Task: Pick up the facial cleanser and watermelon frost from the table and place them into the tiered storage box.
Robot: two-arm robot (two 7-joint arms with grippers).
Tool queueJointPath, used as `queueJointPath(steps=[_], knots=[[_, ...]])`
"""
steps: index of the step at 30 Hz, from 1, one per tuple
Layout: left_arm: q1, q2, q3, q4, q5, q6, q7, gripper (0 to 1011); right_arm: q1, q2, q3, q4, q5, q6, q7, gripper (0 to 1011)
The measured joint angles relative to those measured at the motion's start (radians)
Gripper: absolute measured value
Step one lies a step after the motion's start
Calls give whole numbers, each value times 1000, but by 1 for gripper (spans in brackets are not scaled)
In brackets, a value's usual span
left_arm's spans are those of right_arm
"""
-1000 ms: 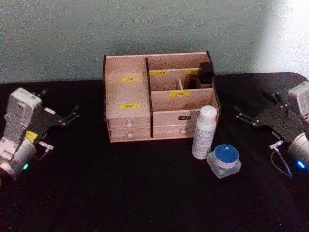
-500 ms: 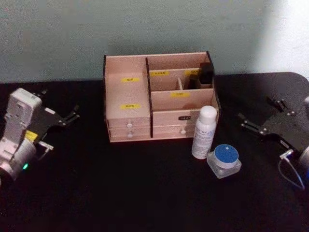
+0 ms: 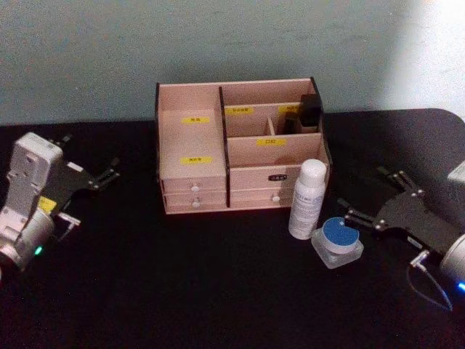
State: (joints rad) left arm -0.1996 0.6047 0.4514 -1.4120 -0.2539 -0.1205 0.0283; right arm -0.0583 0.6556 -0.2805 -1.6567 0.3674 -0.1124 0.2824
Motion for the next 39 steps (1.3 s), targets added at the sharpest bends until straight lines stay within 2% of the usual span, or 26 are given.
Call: queueJointPath(steps=[20,39], knots=[[0,0,0,0,0,0,0,1001,67,-78,-33,88,-3,-2,140,1000],[0,0,0,0,0,0,0,1001,139,-162,-38,175,-46,6,172,1000]])
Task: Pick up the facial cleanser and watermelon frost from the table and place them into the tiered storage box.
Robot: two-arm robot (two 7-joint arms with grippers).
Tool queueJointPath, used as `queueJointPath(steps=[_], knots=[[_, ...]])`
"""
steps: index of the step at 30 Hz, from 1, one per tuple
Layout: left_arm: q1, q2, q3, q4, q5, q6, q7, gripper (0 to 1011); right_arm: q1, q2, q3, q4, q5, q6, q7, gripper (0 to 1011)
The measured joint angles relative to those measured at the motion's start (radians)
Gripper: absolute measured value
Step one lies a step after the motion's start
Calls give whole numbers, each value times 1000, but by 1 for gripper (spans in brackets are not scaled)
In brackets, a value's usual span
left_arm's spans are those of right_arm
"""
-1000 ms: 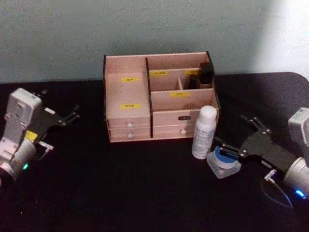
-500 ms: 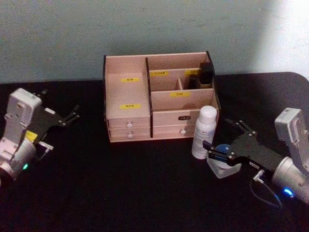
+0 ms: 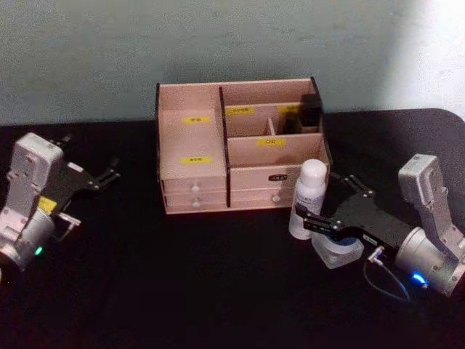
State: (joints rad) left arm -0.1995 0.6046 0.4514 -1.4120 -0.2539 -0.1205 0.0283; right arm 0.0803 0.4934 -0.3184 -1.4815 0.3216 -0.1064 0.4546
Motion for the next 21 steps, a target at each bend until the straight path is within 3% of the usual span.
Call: queueJointPath(steps=[21], knots=[[0,0,0,0,0,0,0,1001,39,-44,-4,50,-4,20,17,1000]])
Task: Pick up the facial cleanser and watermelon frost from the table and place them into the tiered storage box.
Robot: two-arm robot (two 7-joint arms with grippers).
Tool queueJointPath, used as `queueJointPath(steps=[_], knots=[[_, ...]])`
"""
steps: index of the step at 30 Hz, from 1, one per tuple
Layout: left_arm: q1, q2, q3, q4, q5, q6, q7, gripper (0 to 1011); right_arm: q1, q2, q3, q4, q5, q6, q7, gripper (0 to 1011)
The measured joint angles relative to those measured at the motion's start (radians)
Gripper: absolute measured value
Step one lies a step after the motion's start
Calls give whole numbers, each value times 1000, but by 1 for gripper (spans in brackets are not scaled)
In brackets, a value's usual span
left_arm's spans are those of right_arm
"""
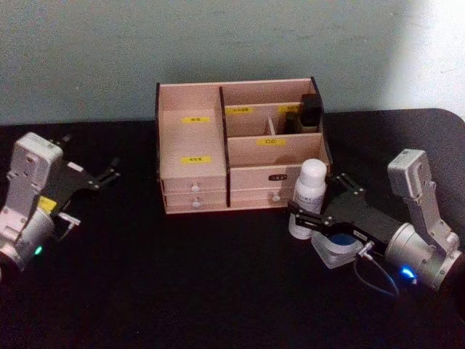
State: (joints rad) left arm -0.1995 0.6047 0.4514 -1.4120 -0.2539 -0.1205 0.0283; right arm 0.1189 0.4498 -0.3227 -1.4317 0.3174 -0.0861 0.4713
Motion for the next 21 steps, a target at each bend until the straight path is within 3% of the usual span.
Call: queueJointPath(steps=[21], knots=[[0,0,0,0,0,0,0,1001,19,-14,-6,32,7,15,-1,1000]])
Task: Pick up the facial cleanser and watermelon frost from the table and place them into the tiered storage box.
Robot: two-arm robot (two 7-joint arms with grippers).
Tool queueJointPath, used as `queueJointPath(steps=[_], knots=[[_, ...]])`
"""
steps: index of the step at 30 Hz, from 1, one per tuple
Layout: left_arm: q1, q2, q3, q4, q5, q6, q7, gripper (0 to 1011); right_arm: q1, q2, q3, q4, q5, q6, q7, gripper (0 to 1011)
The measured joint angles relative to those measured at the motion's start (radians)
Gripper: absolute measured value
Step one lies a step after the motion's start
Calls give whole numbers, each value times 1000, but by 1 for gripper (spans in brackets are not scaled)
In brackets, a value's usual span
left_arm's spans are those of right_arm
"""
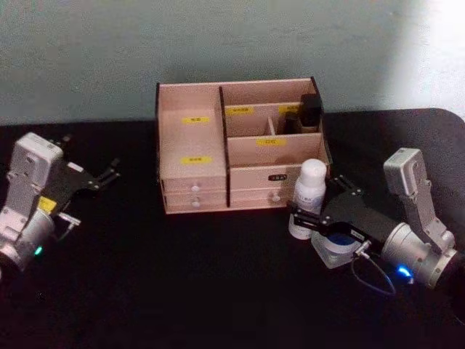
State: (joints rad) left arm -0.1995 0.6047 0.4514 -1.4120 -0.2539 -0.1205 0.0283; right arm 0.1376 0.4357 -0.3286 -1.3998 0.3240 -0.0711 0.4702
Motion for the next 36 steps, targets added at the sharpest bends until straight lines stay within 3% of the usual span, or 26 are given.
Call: queueJointPath(steps=[36], knots=[[0,0,0,0,0,0,0,1001,20,-11,-3,28,20,13,6,1000]])
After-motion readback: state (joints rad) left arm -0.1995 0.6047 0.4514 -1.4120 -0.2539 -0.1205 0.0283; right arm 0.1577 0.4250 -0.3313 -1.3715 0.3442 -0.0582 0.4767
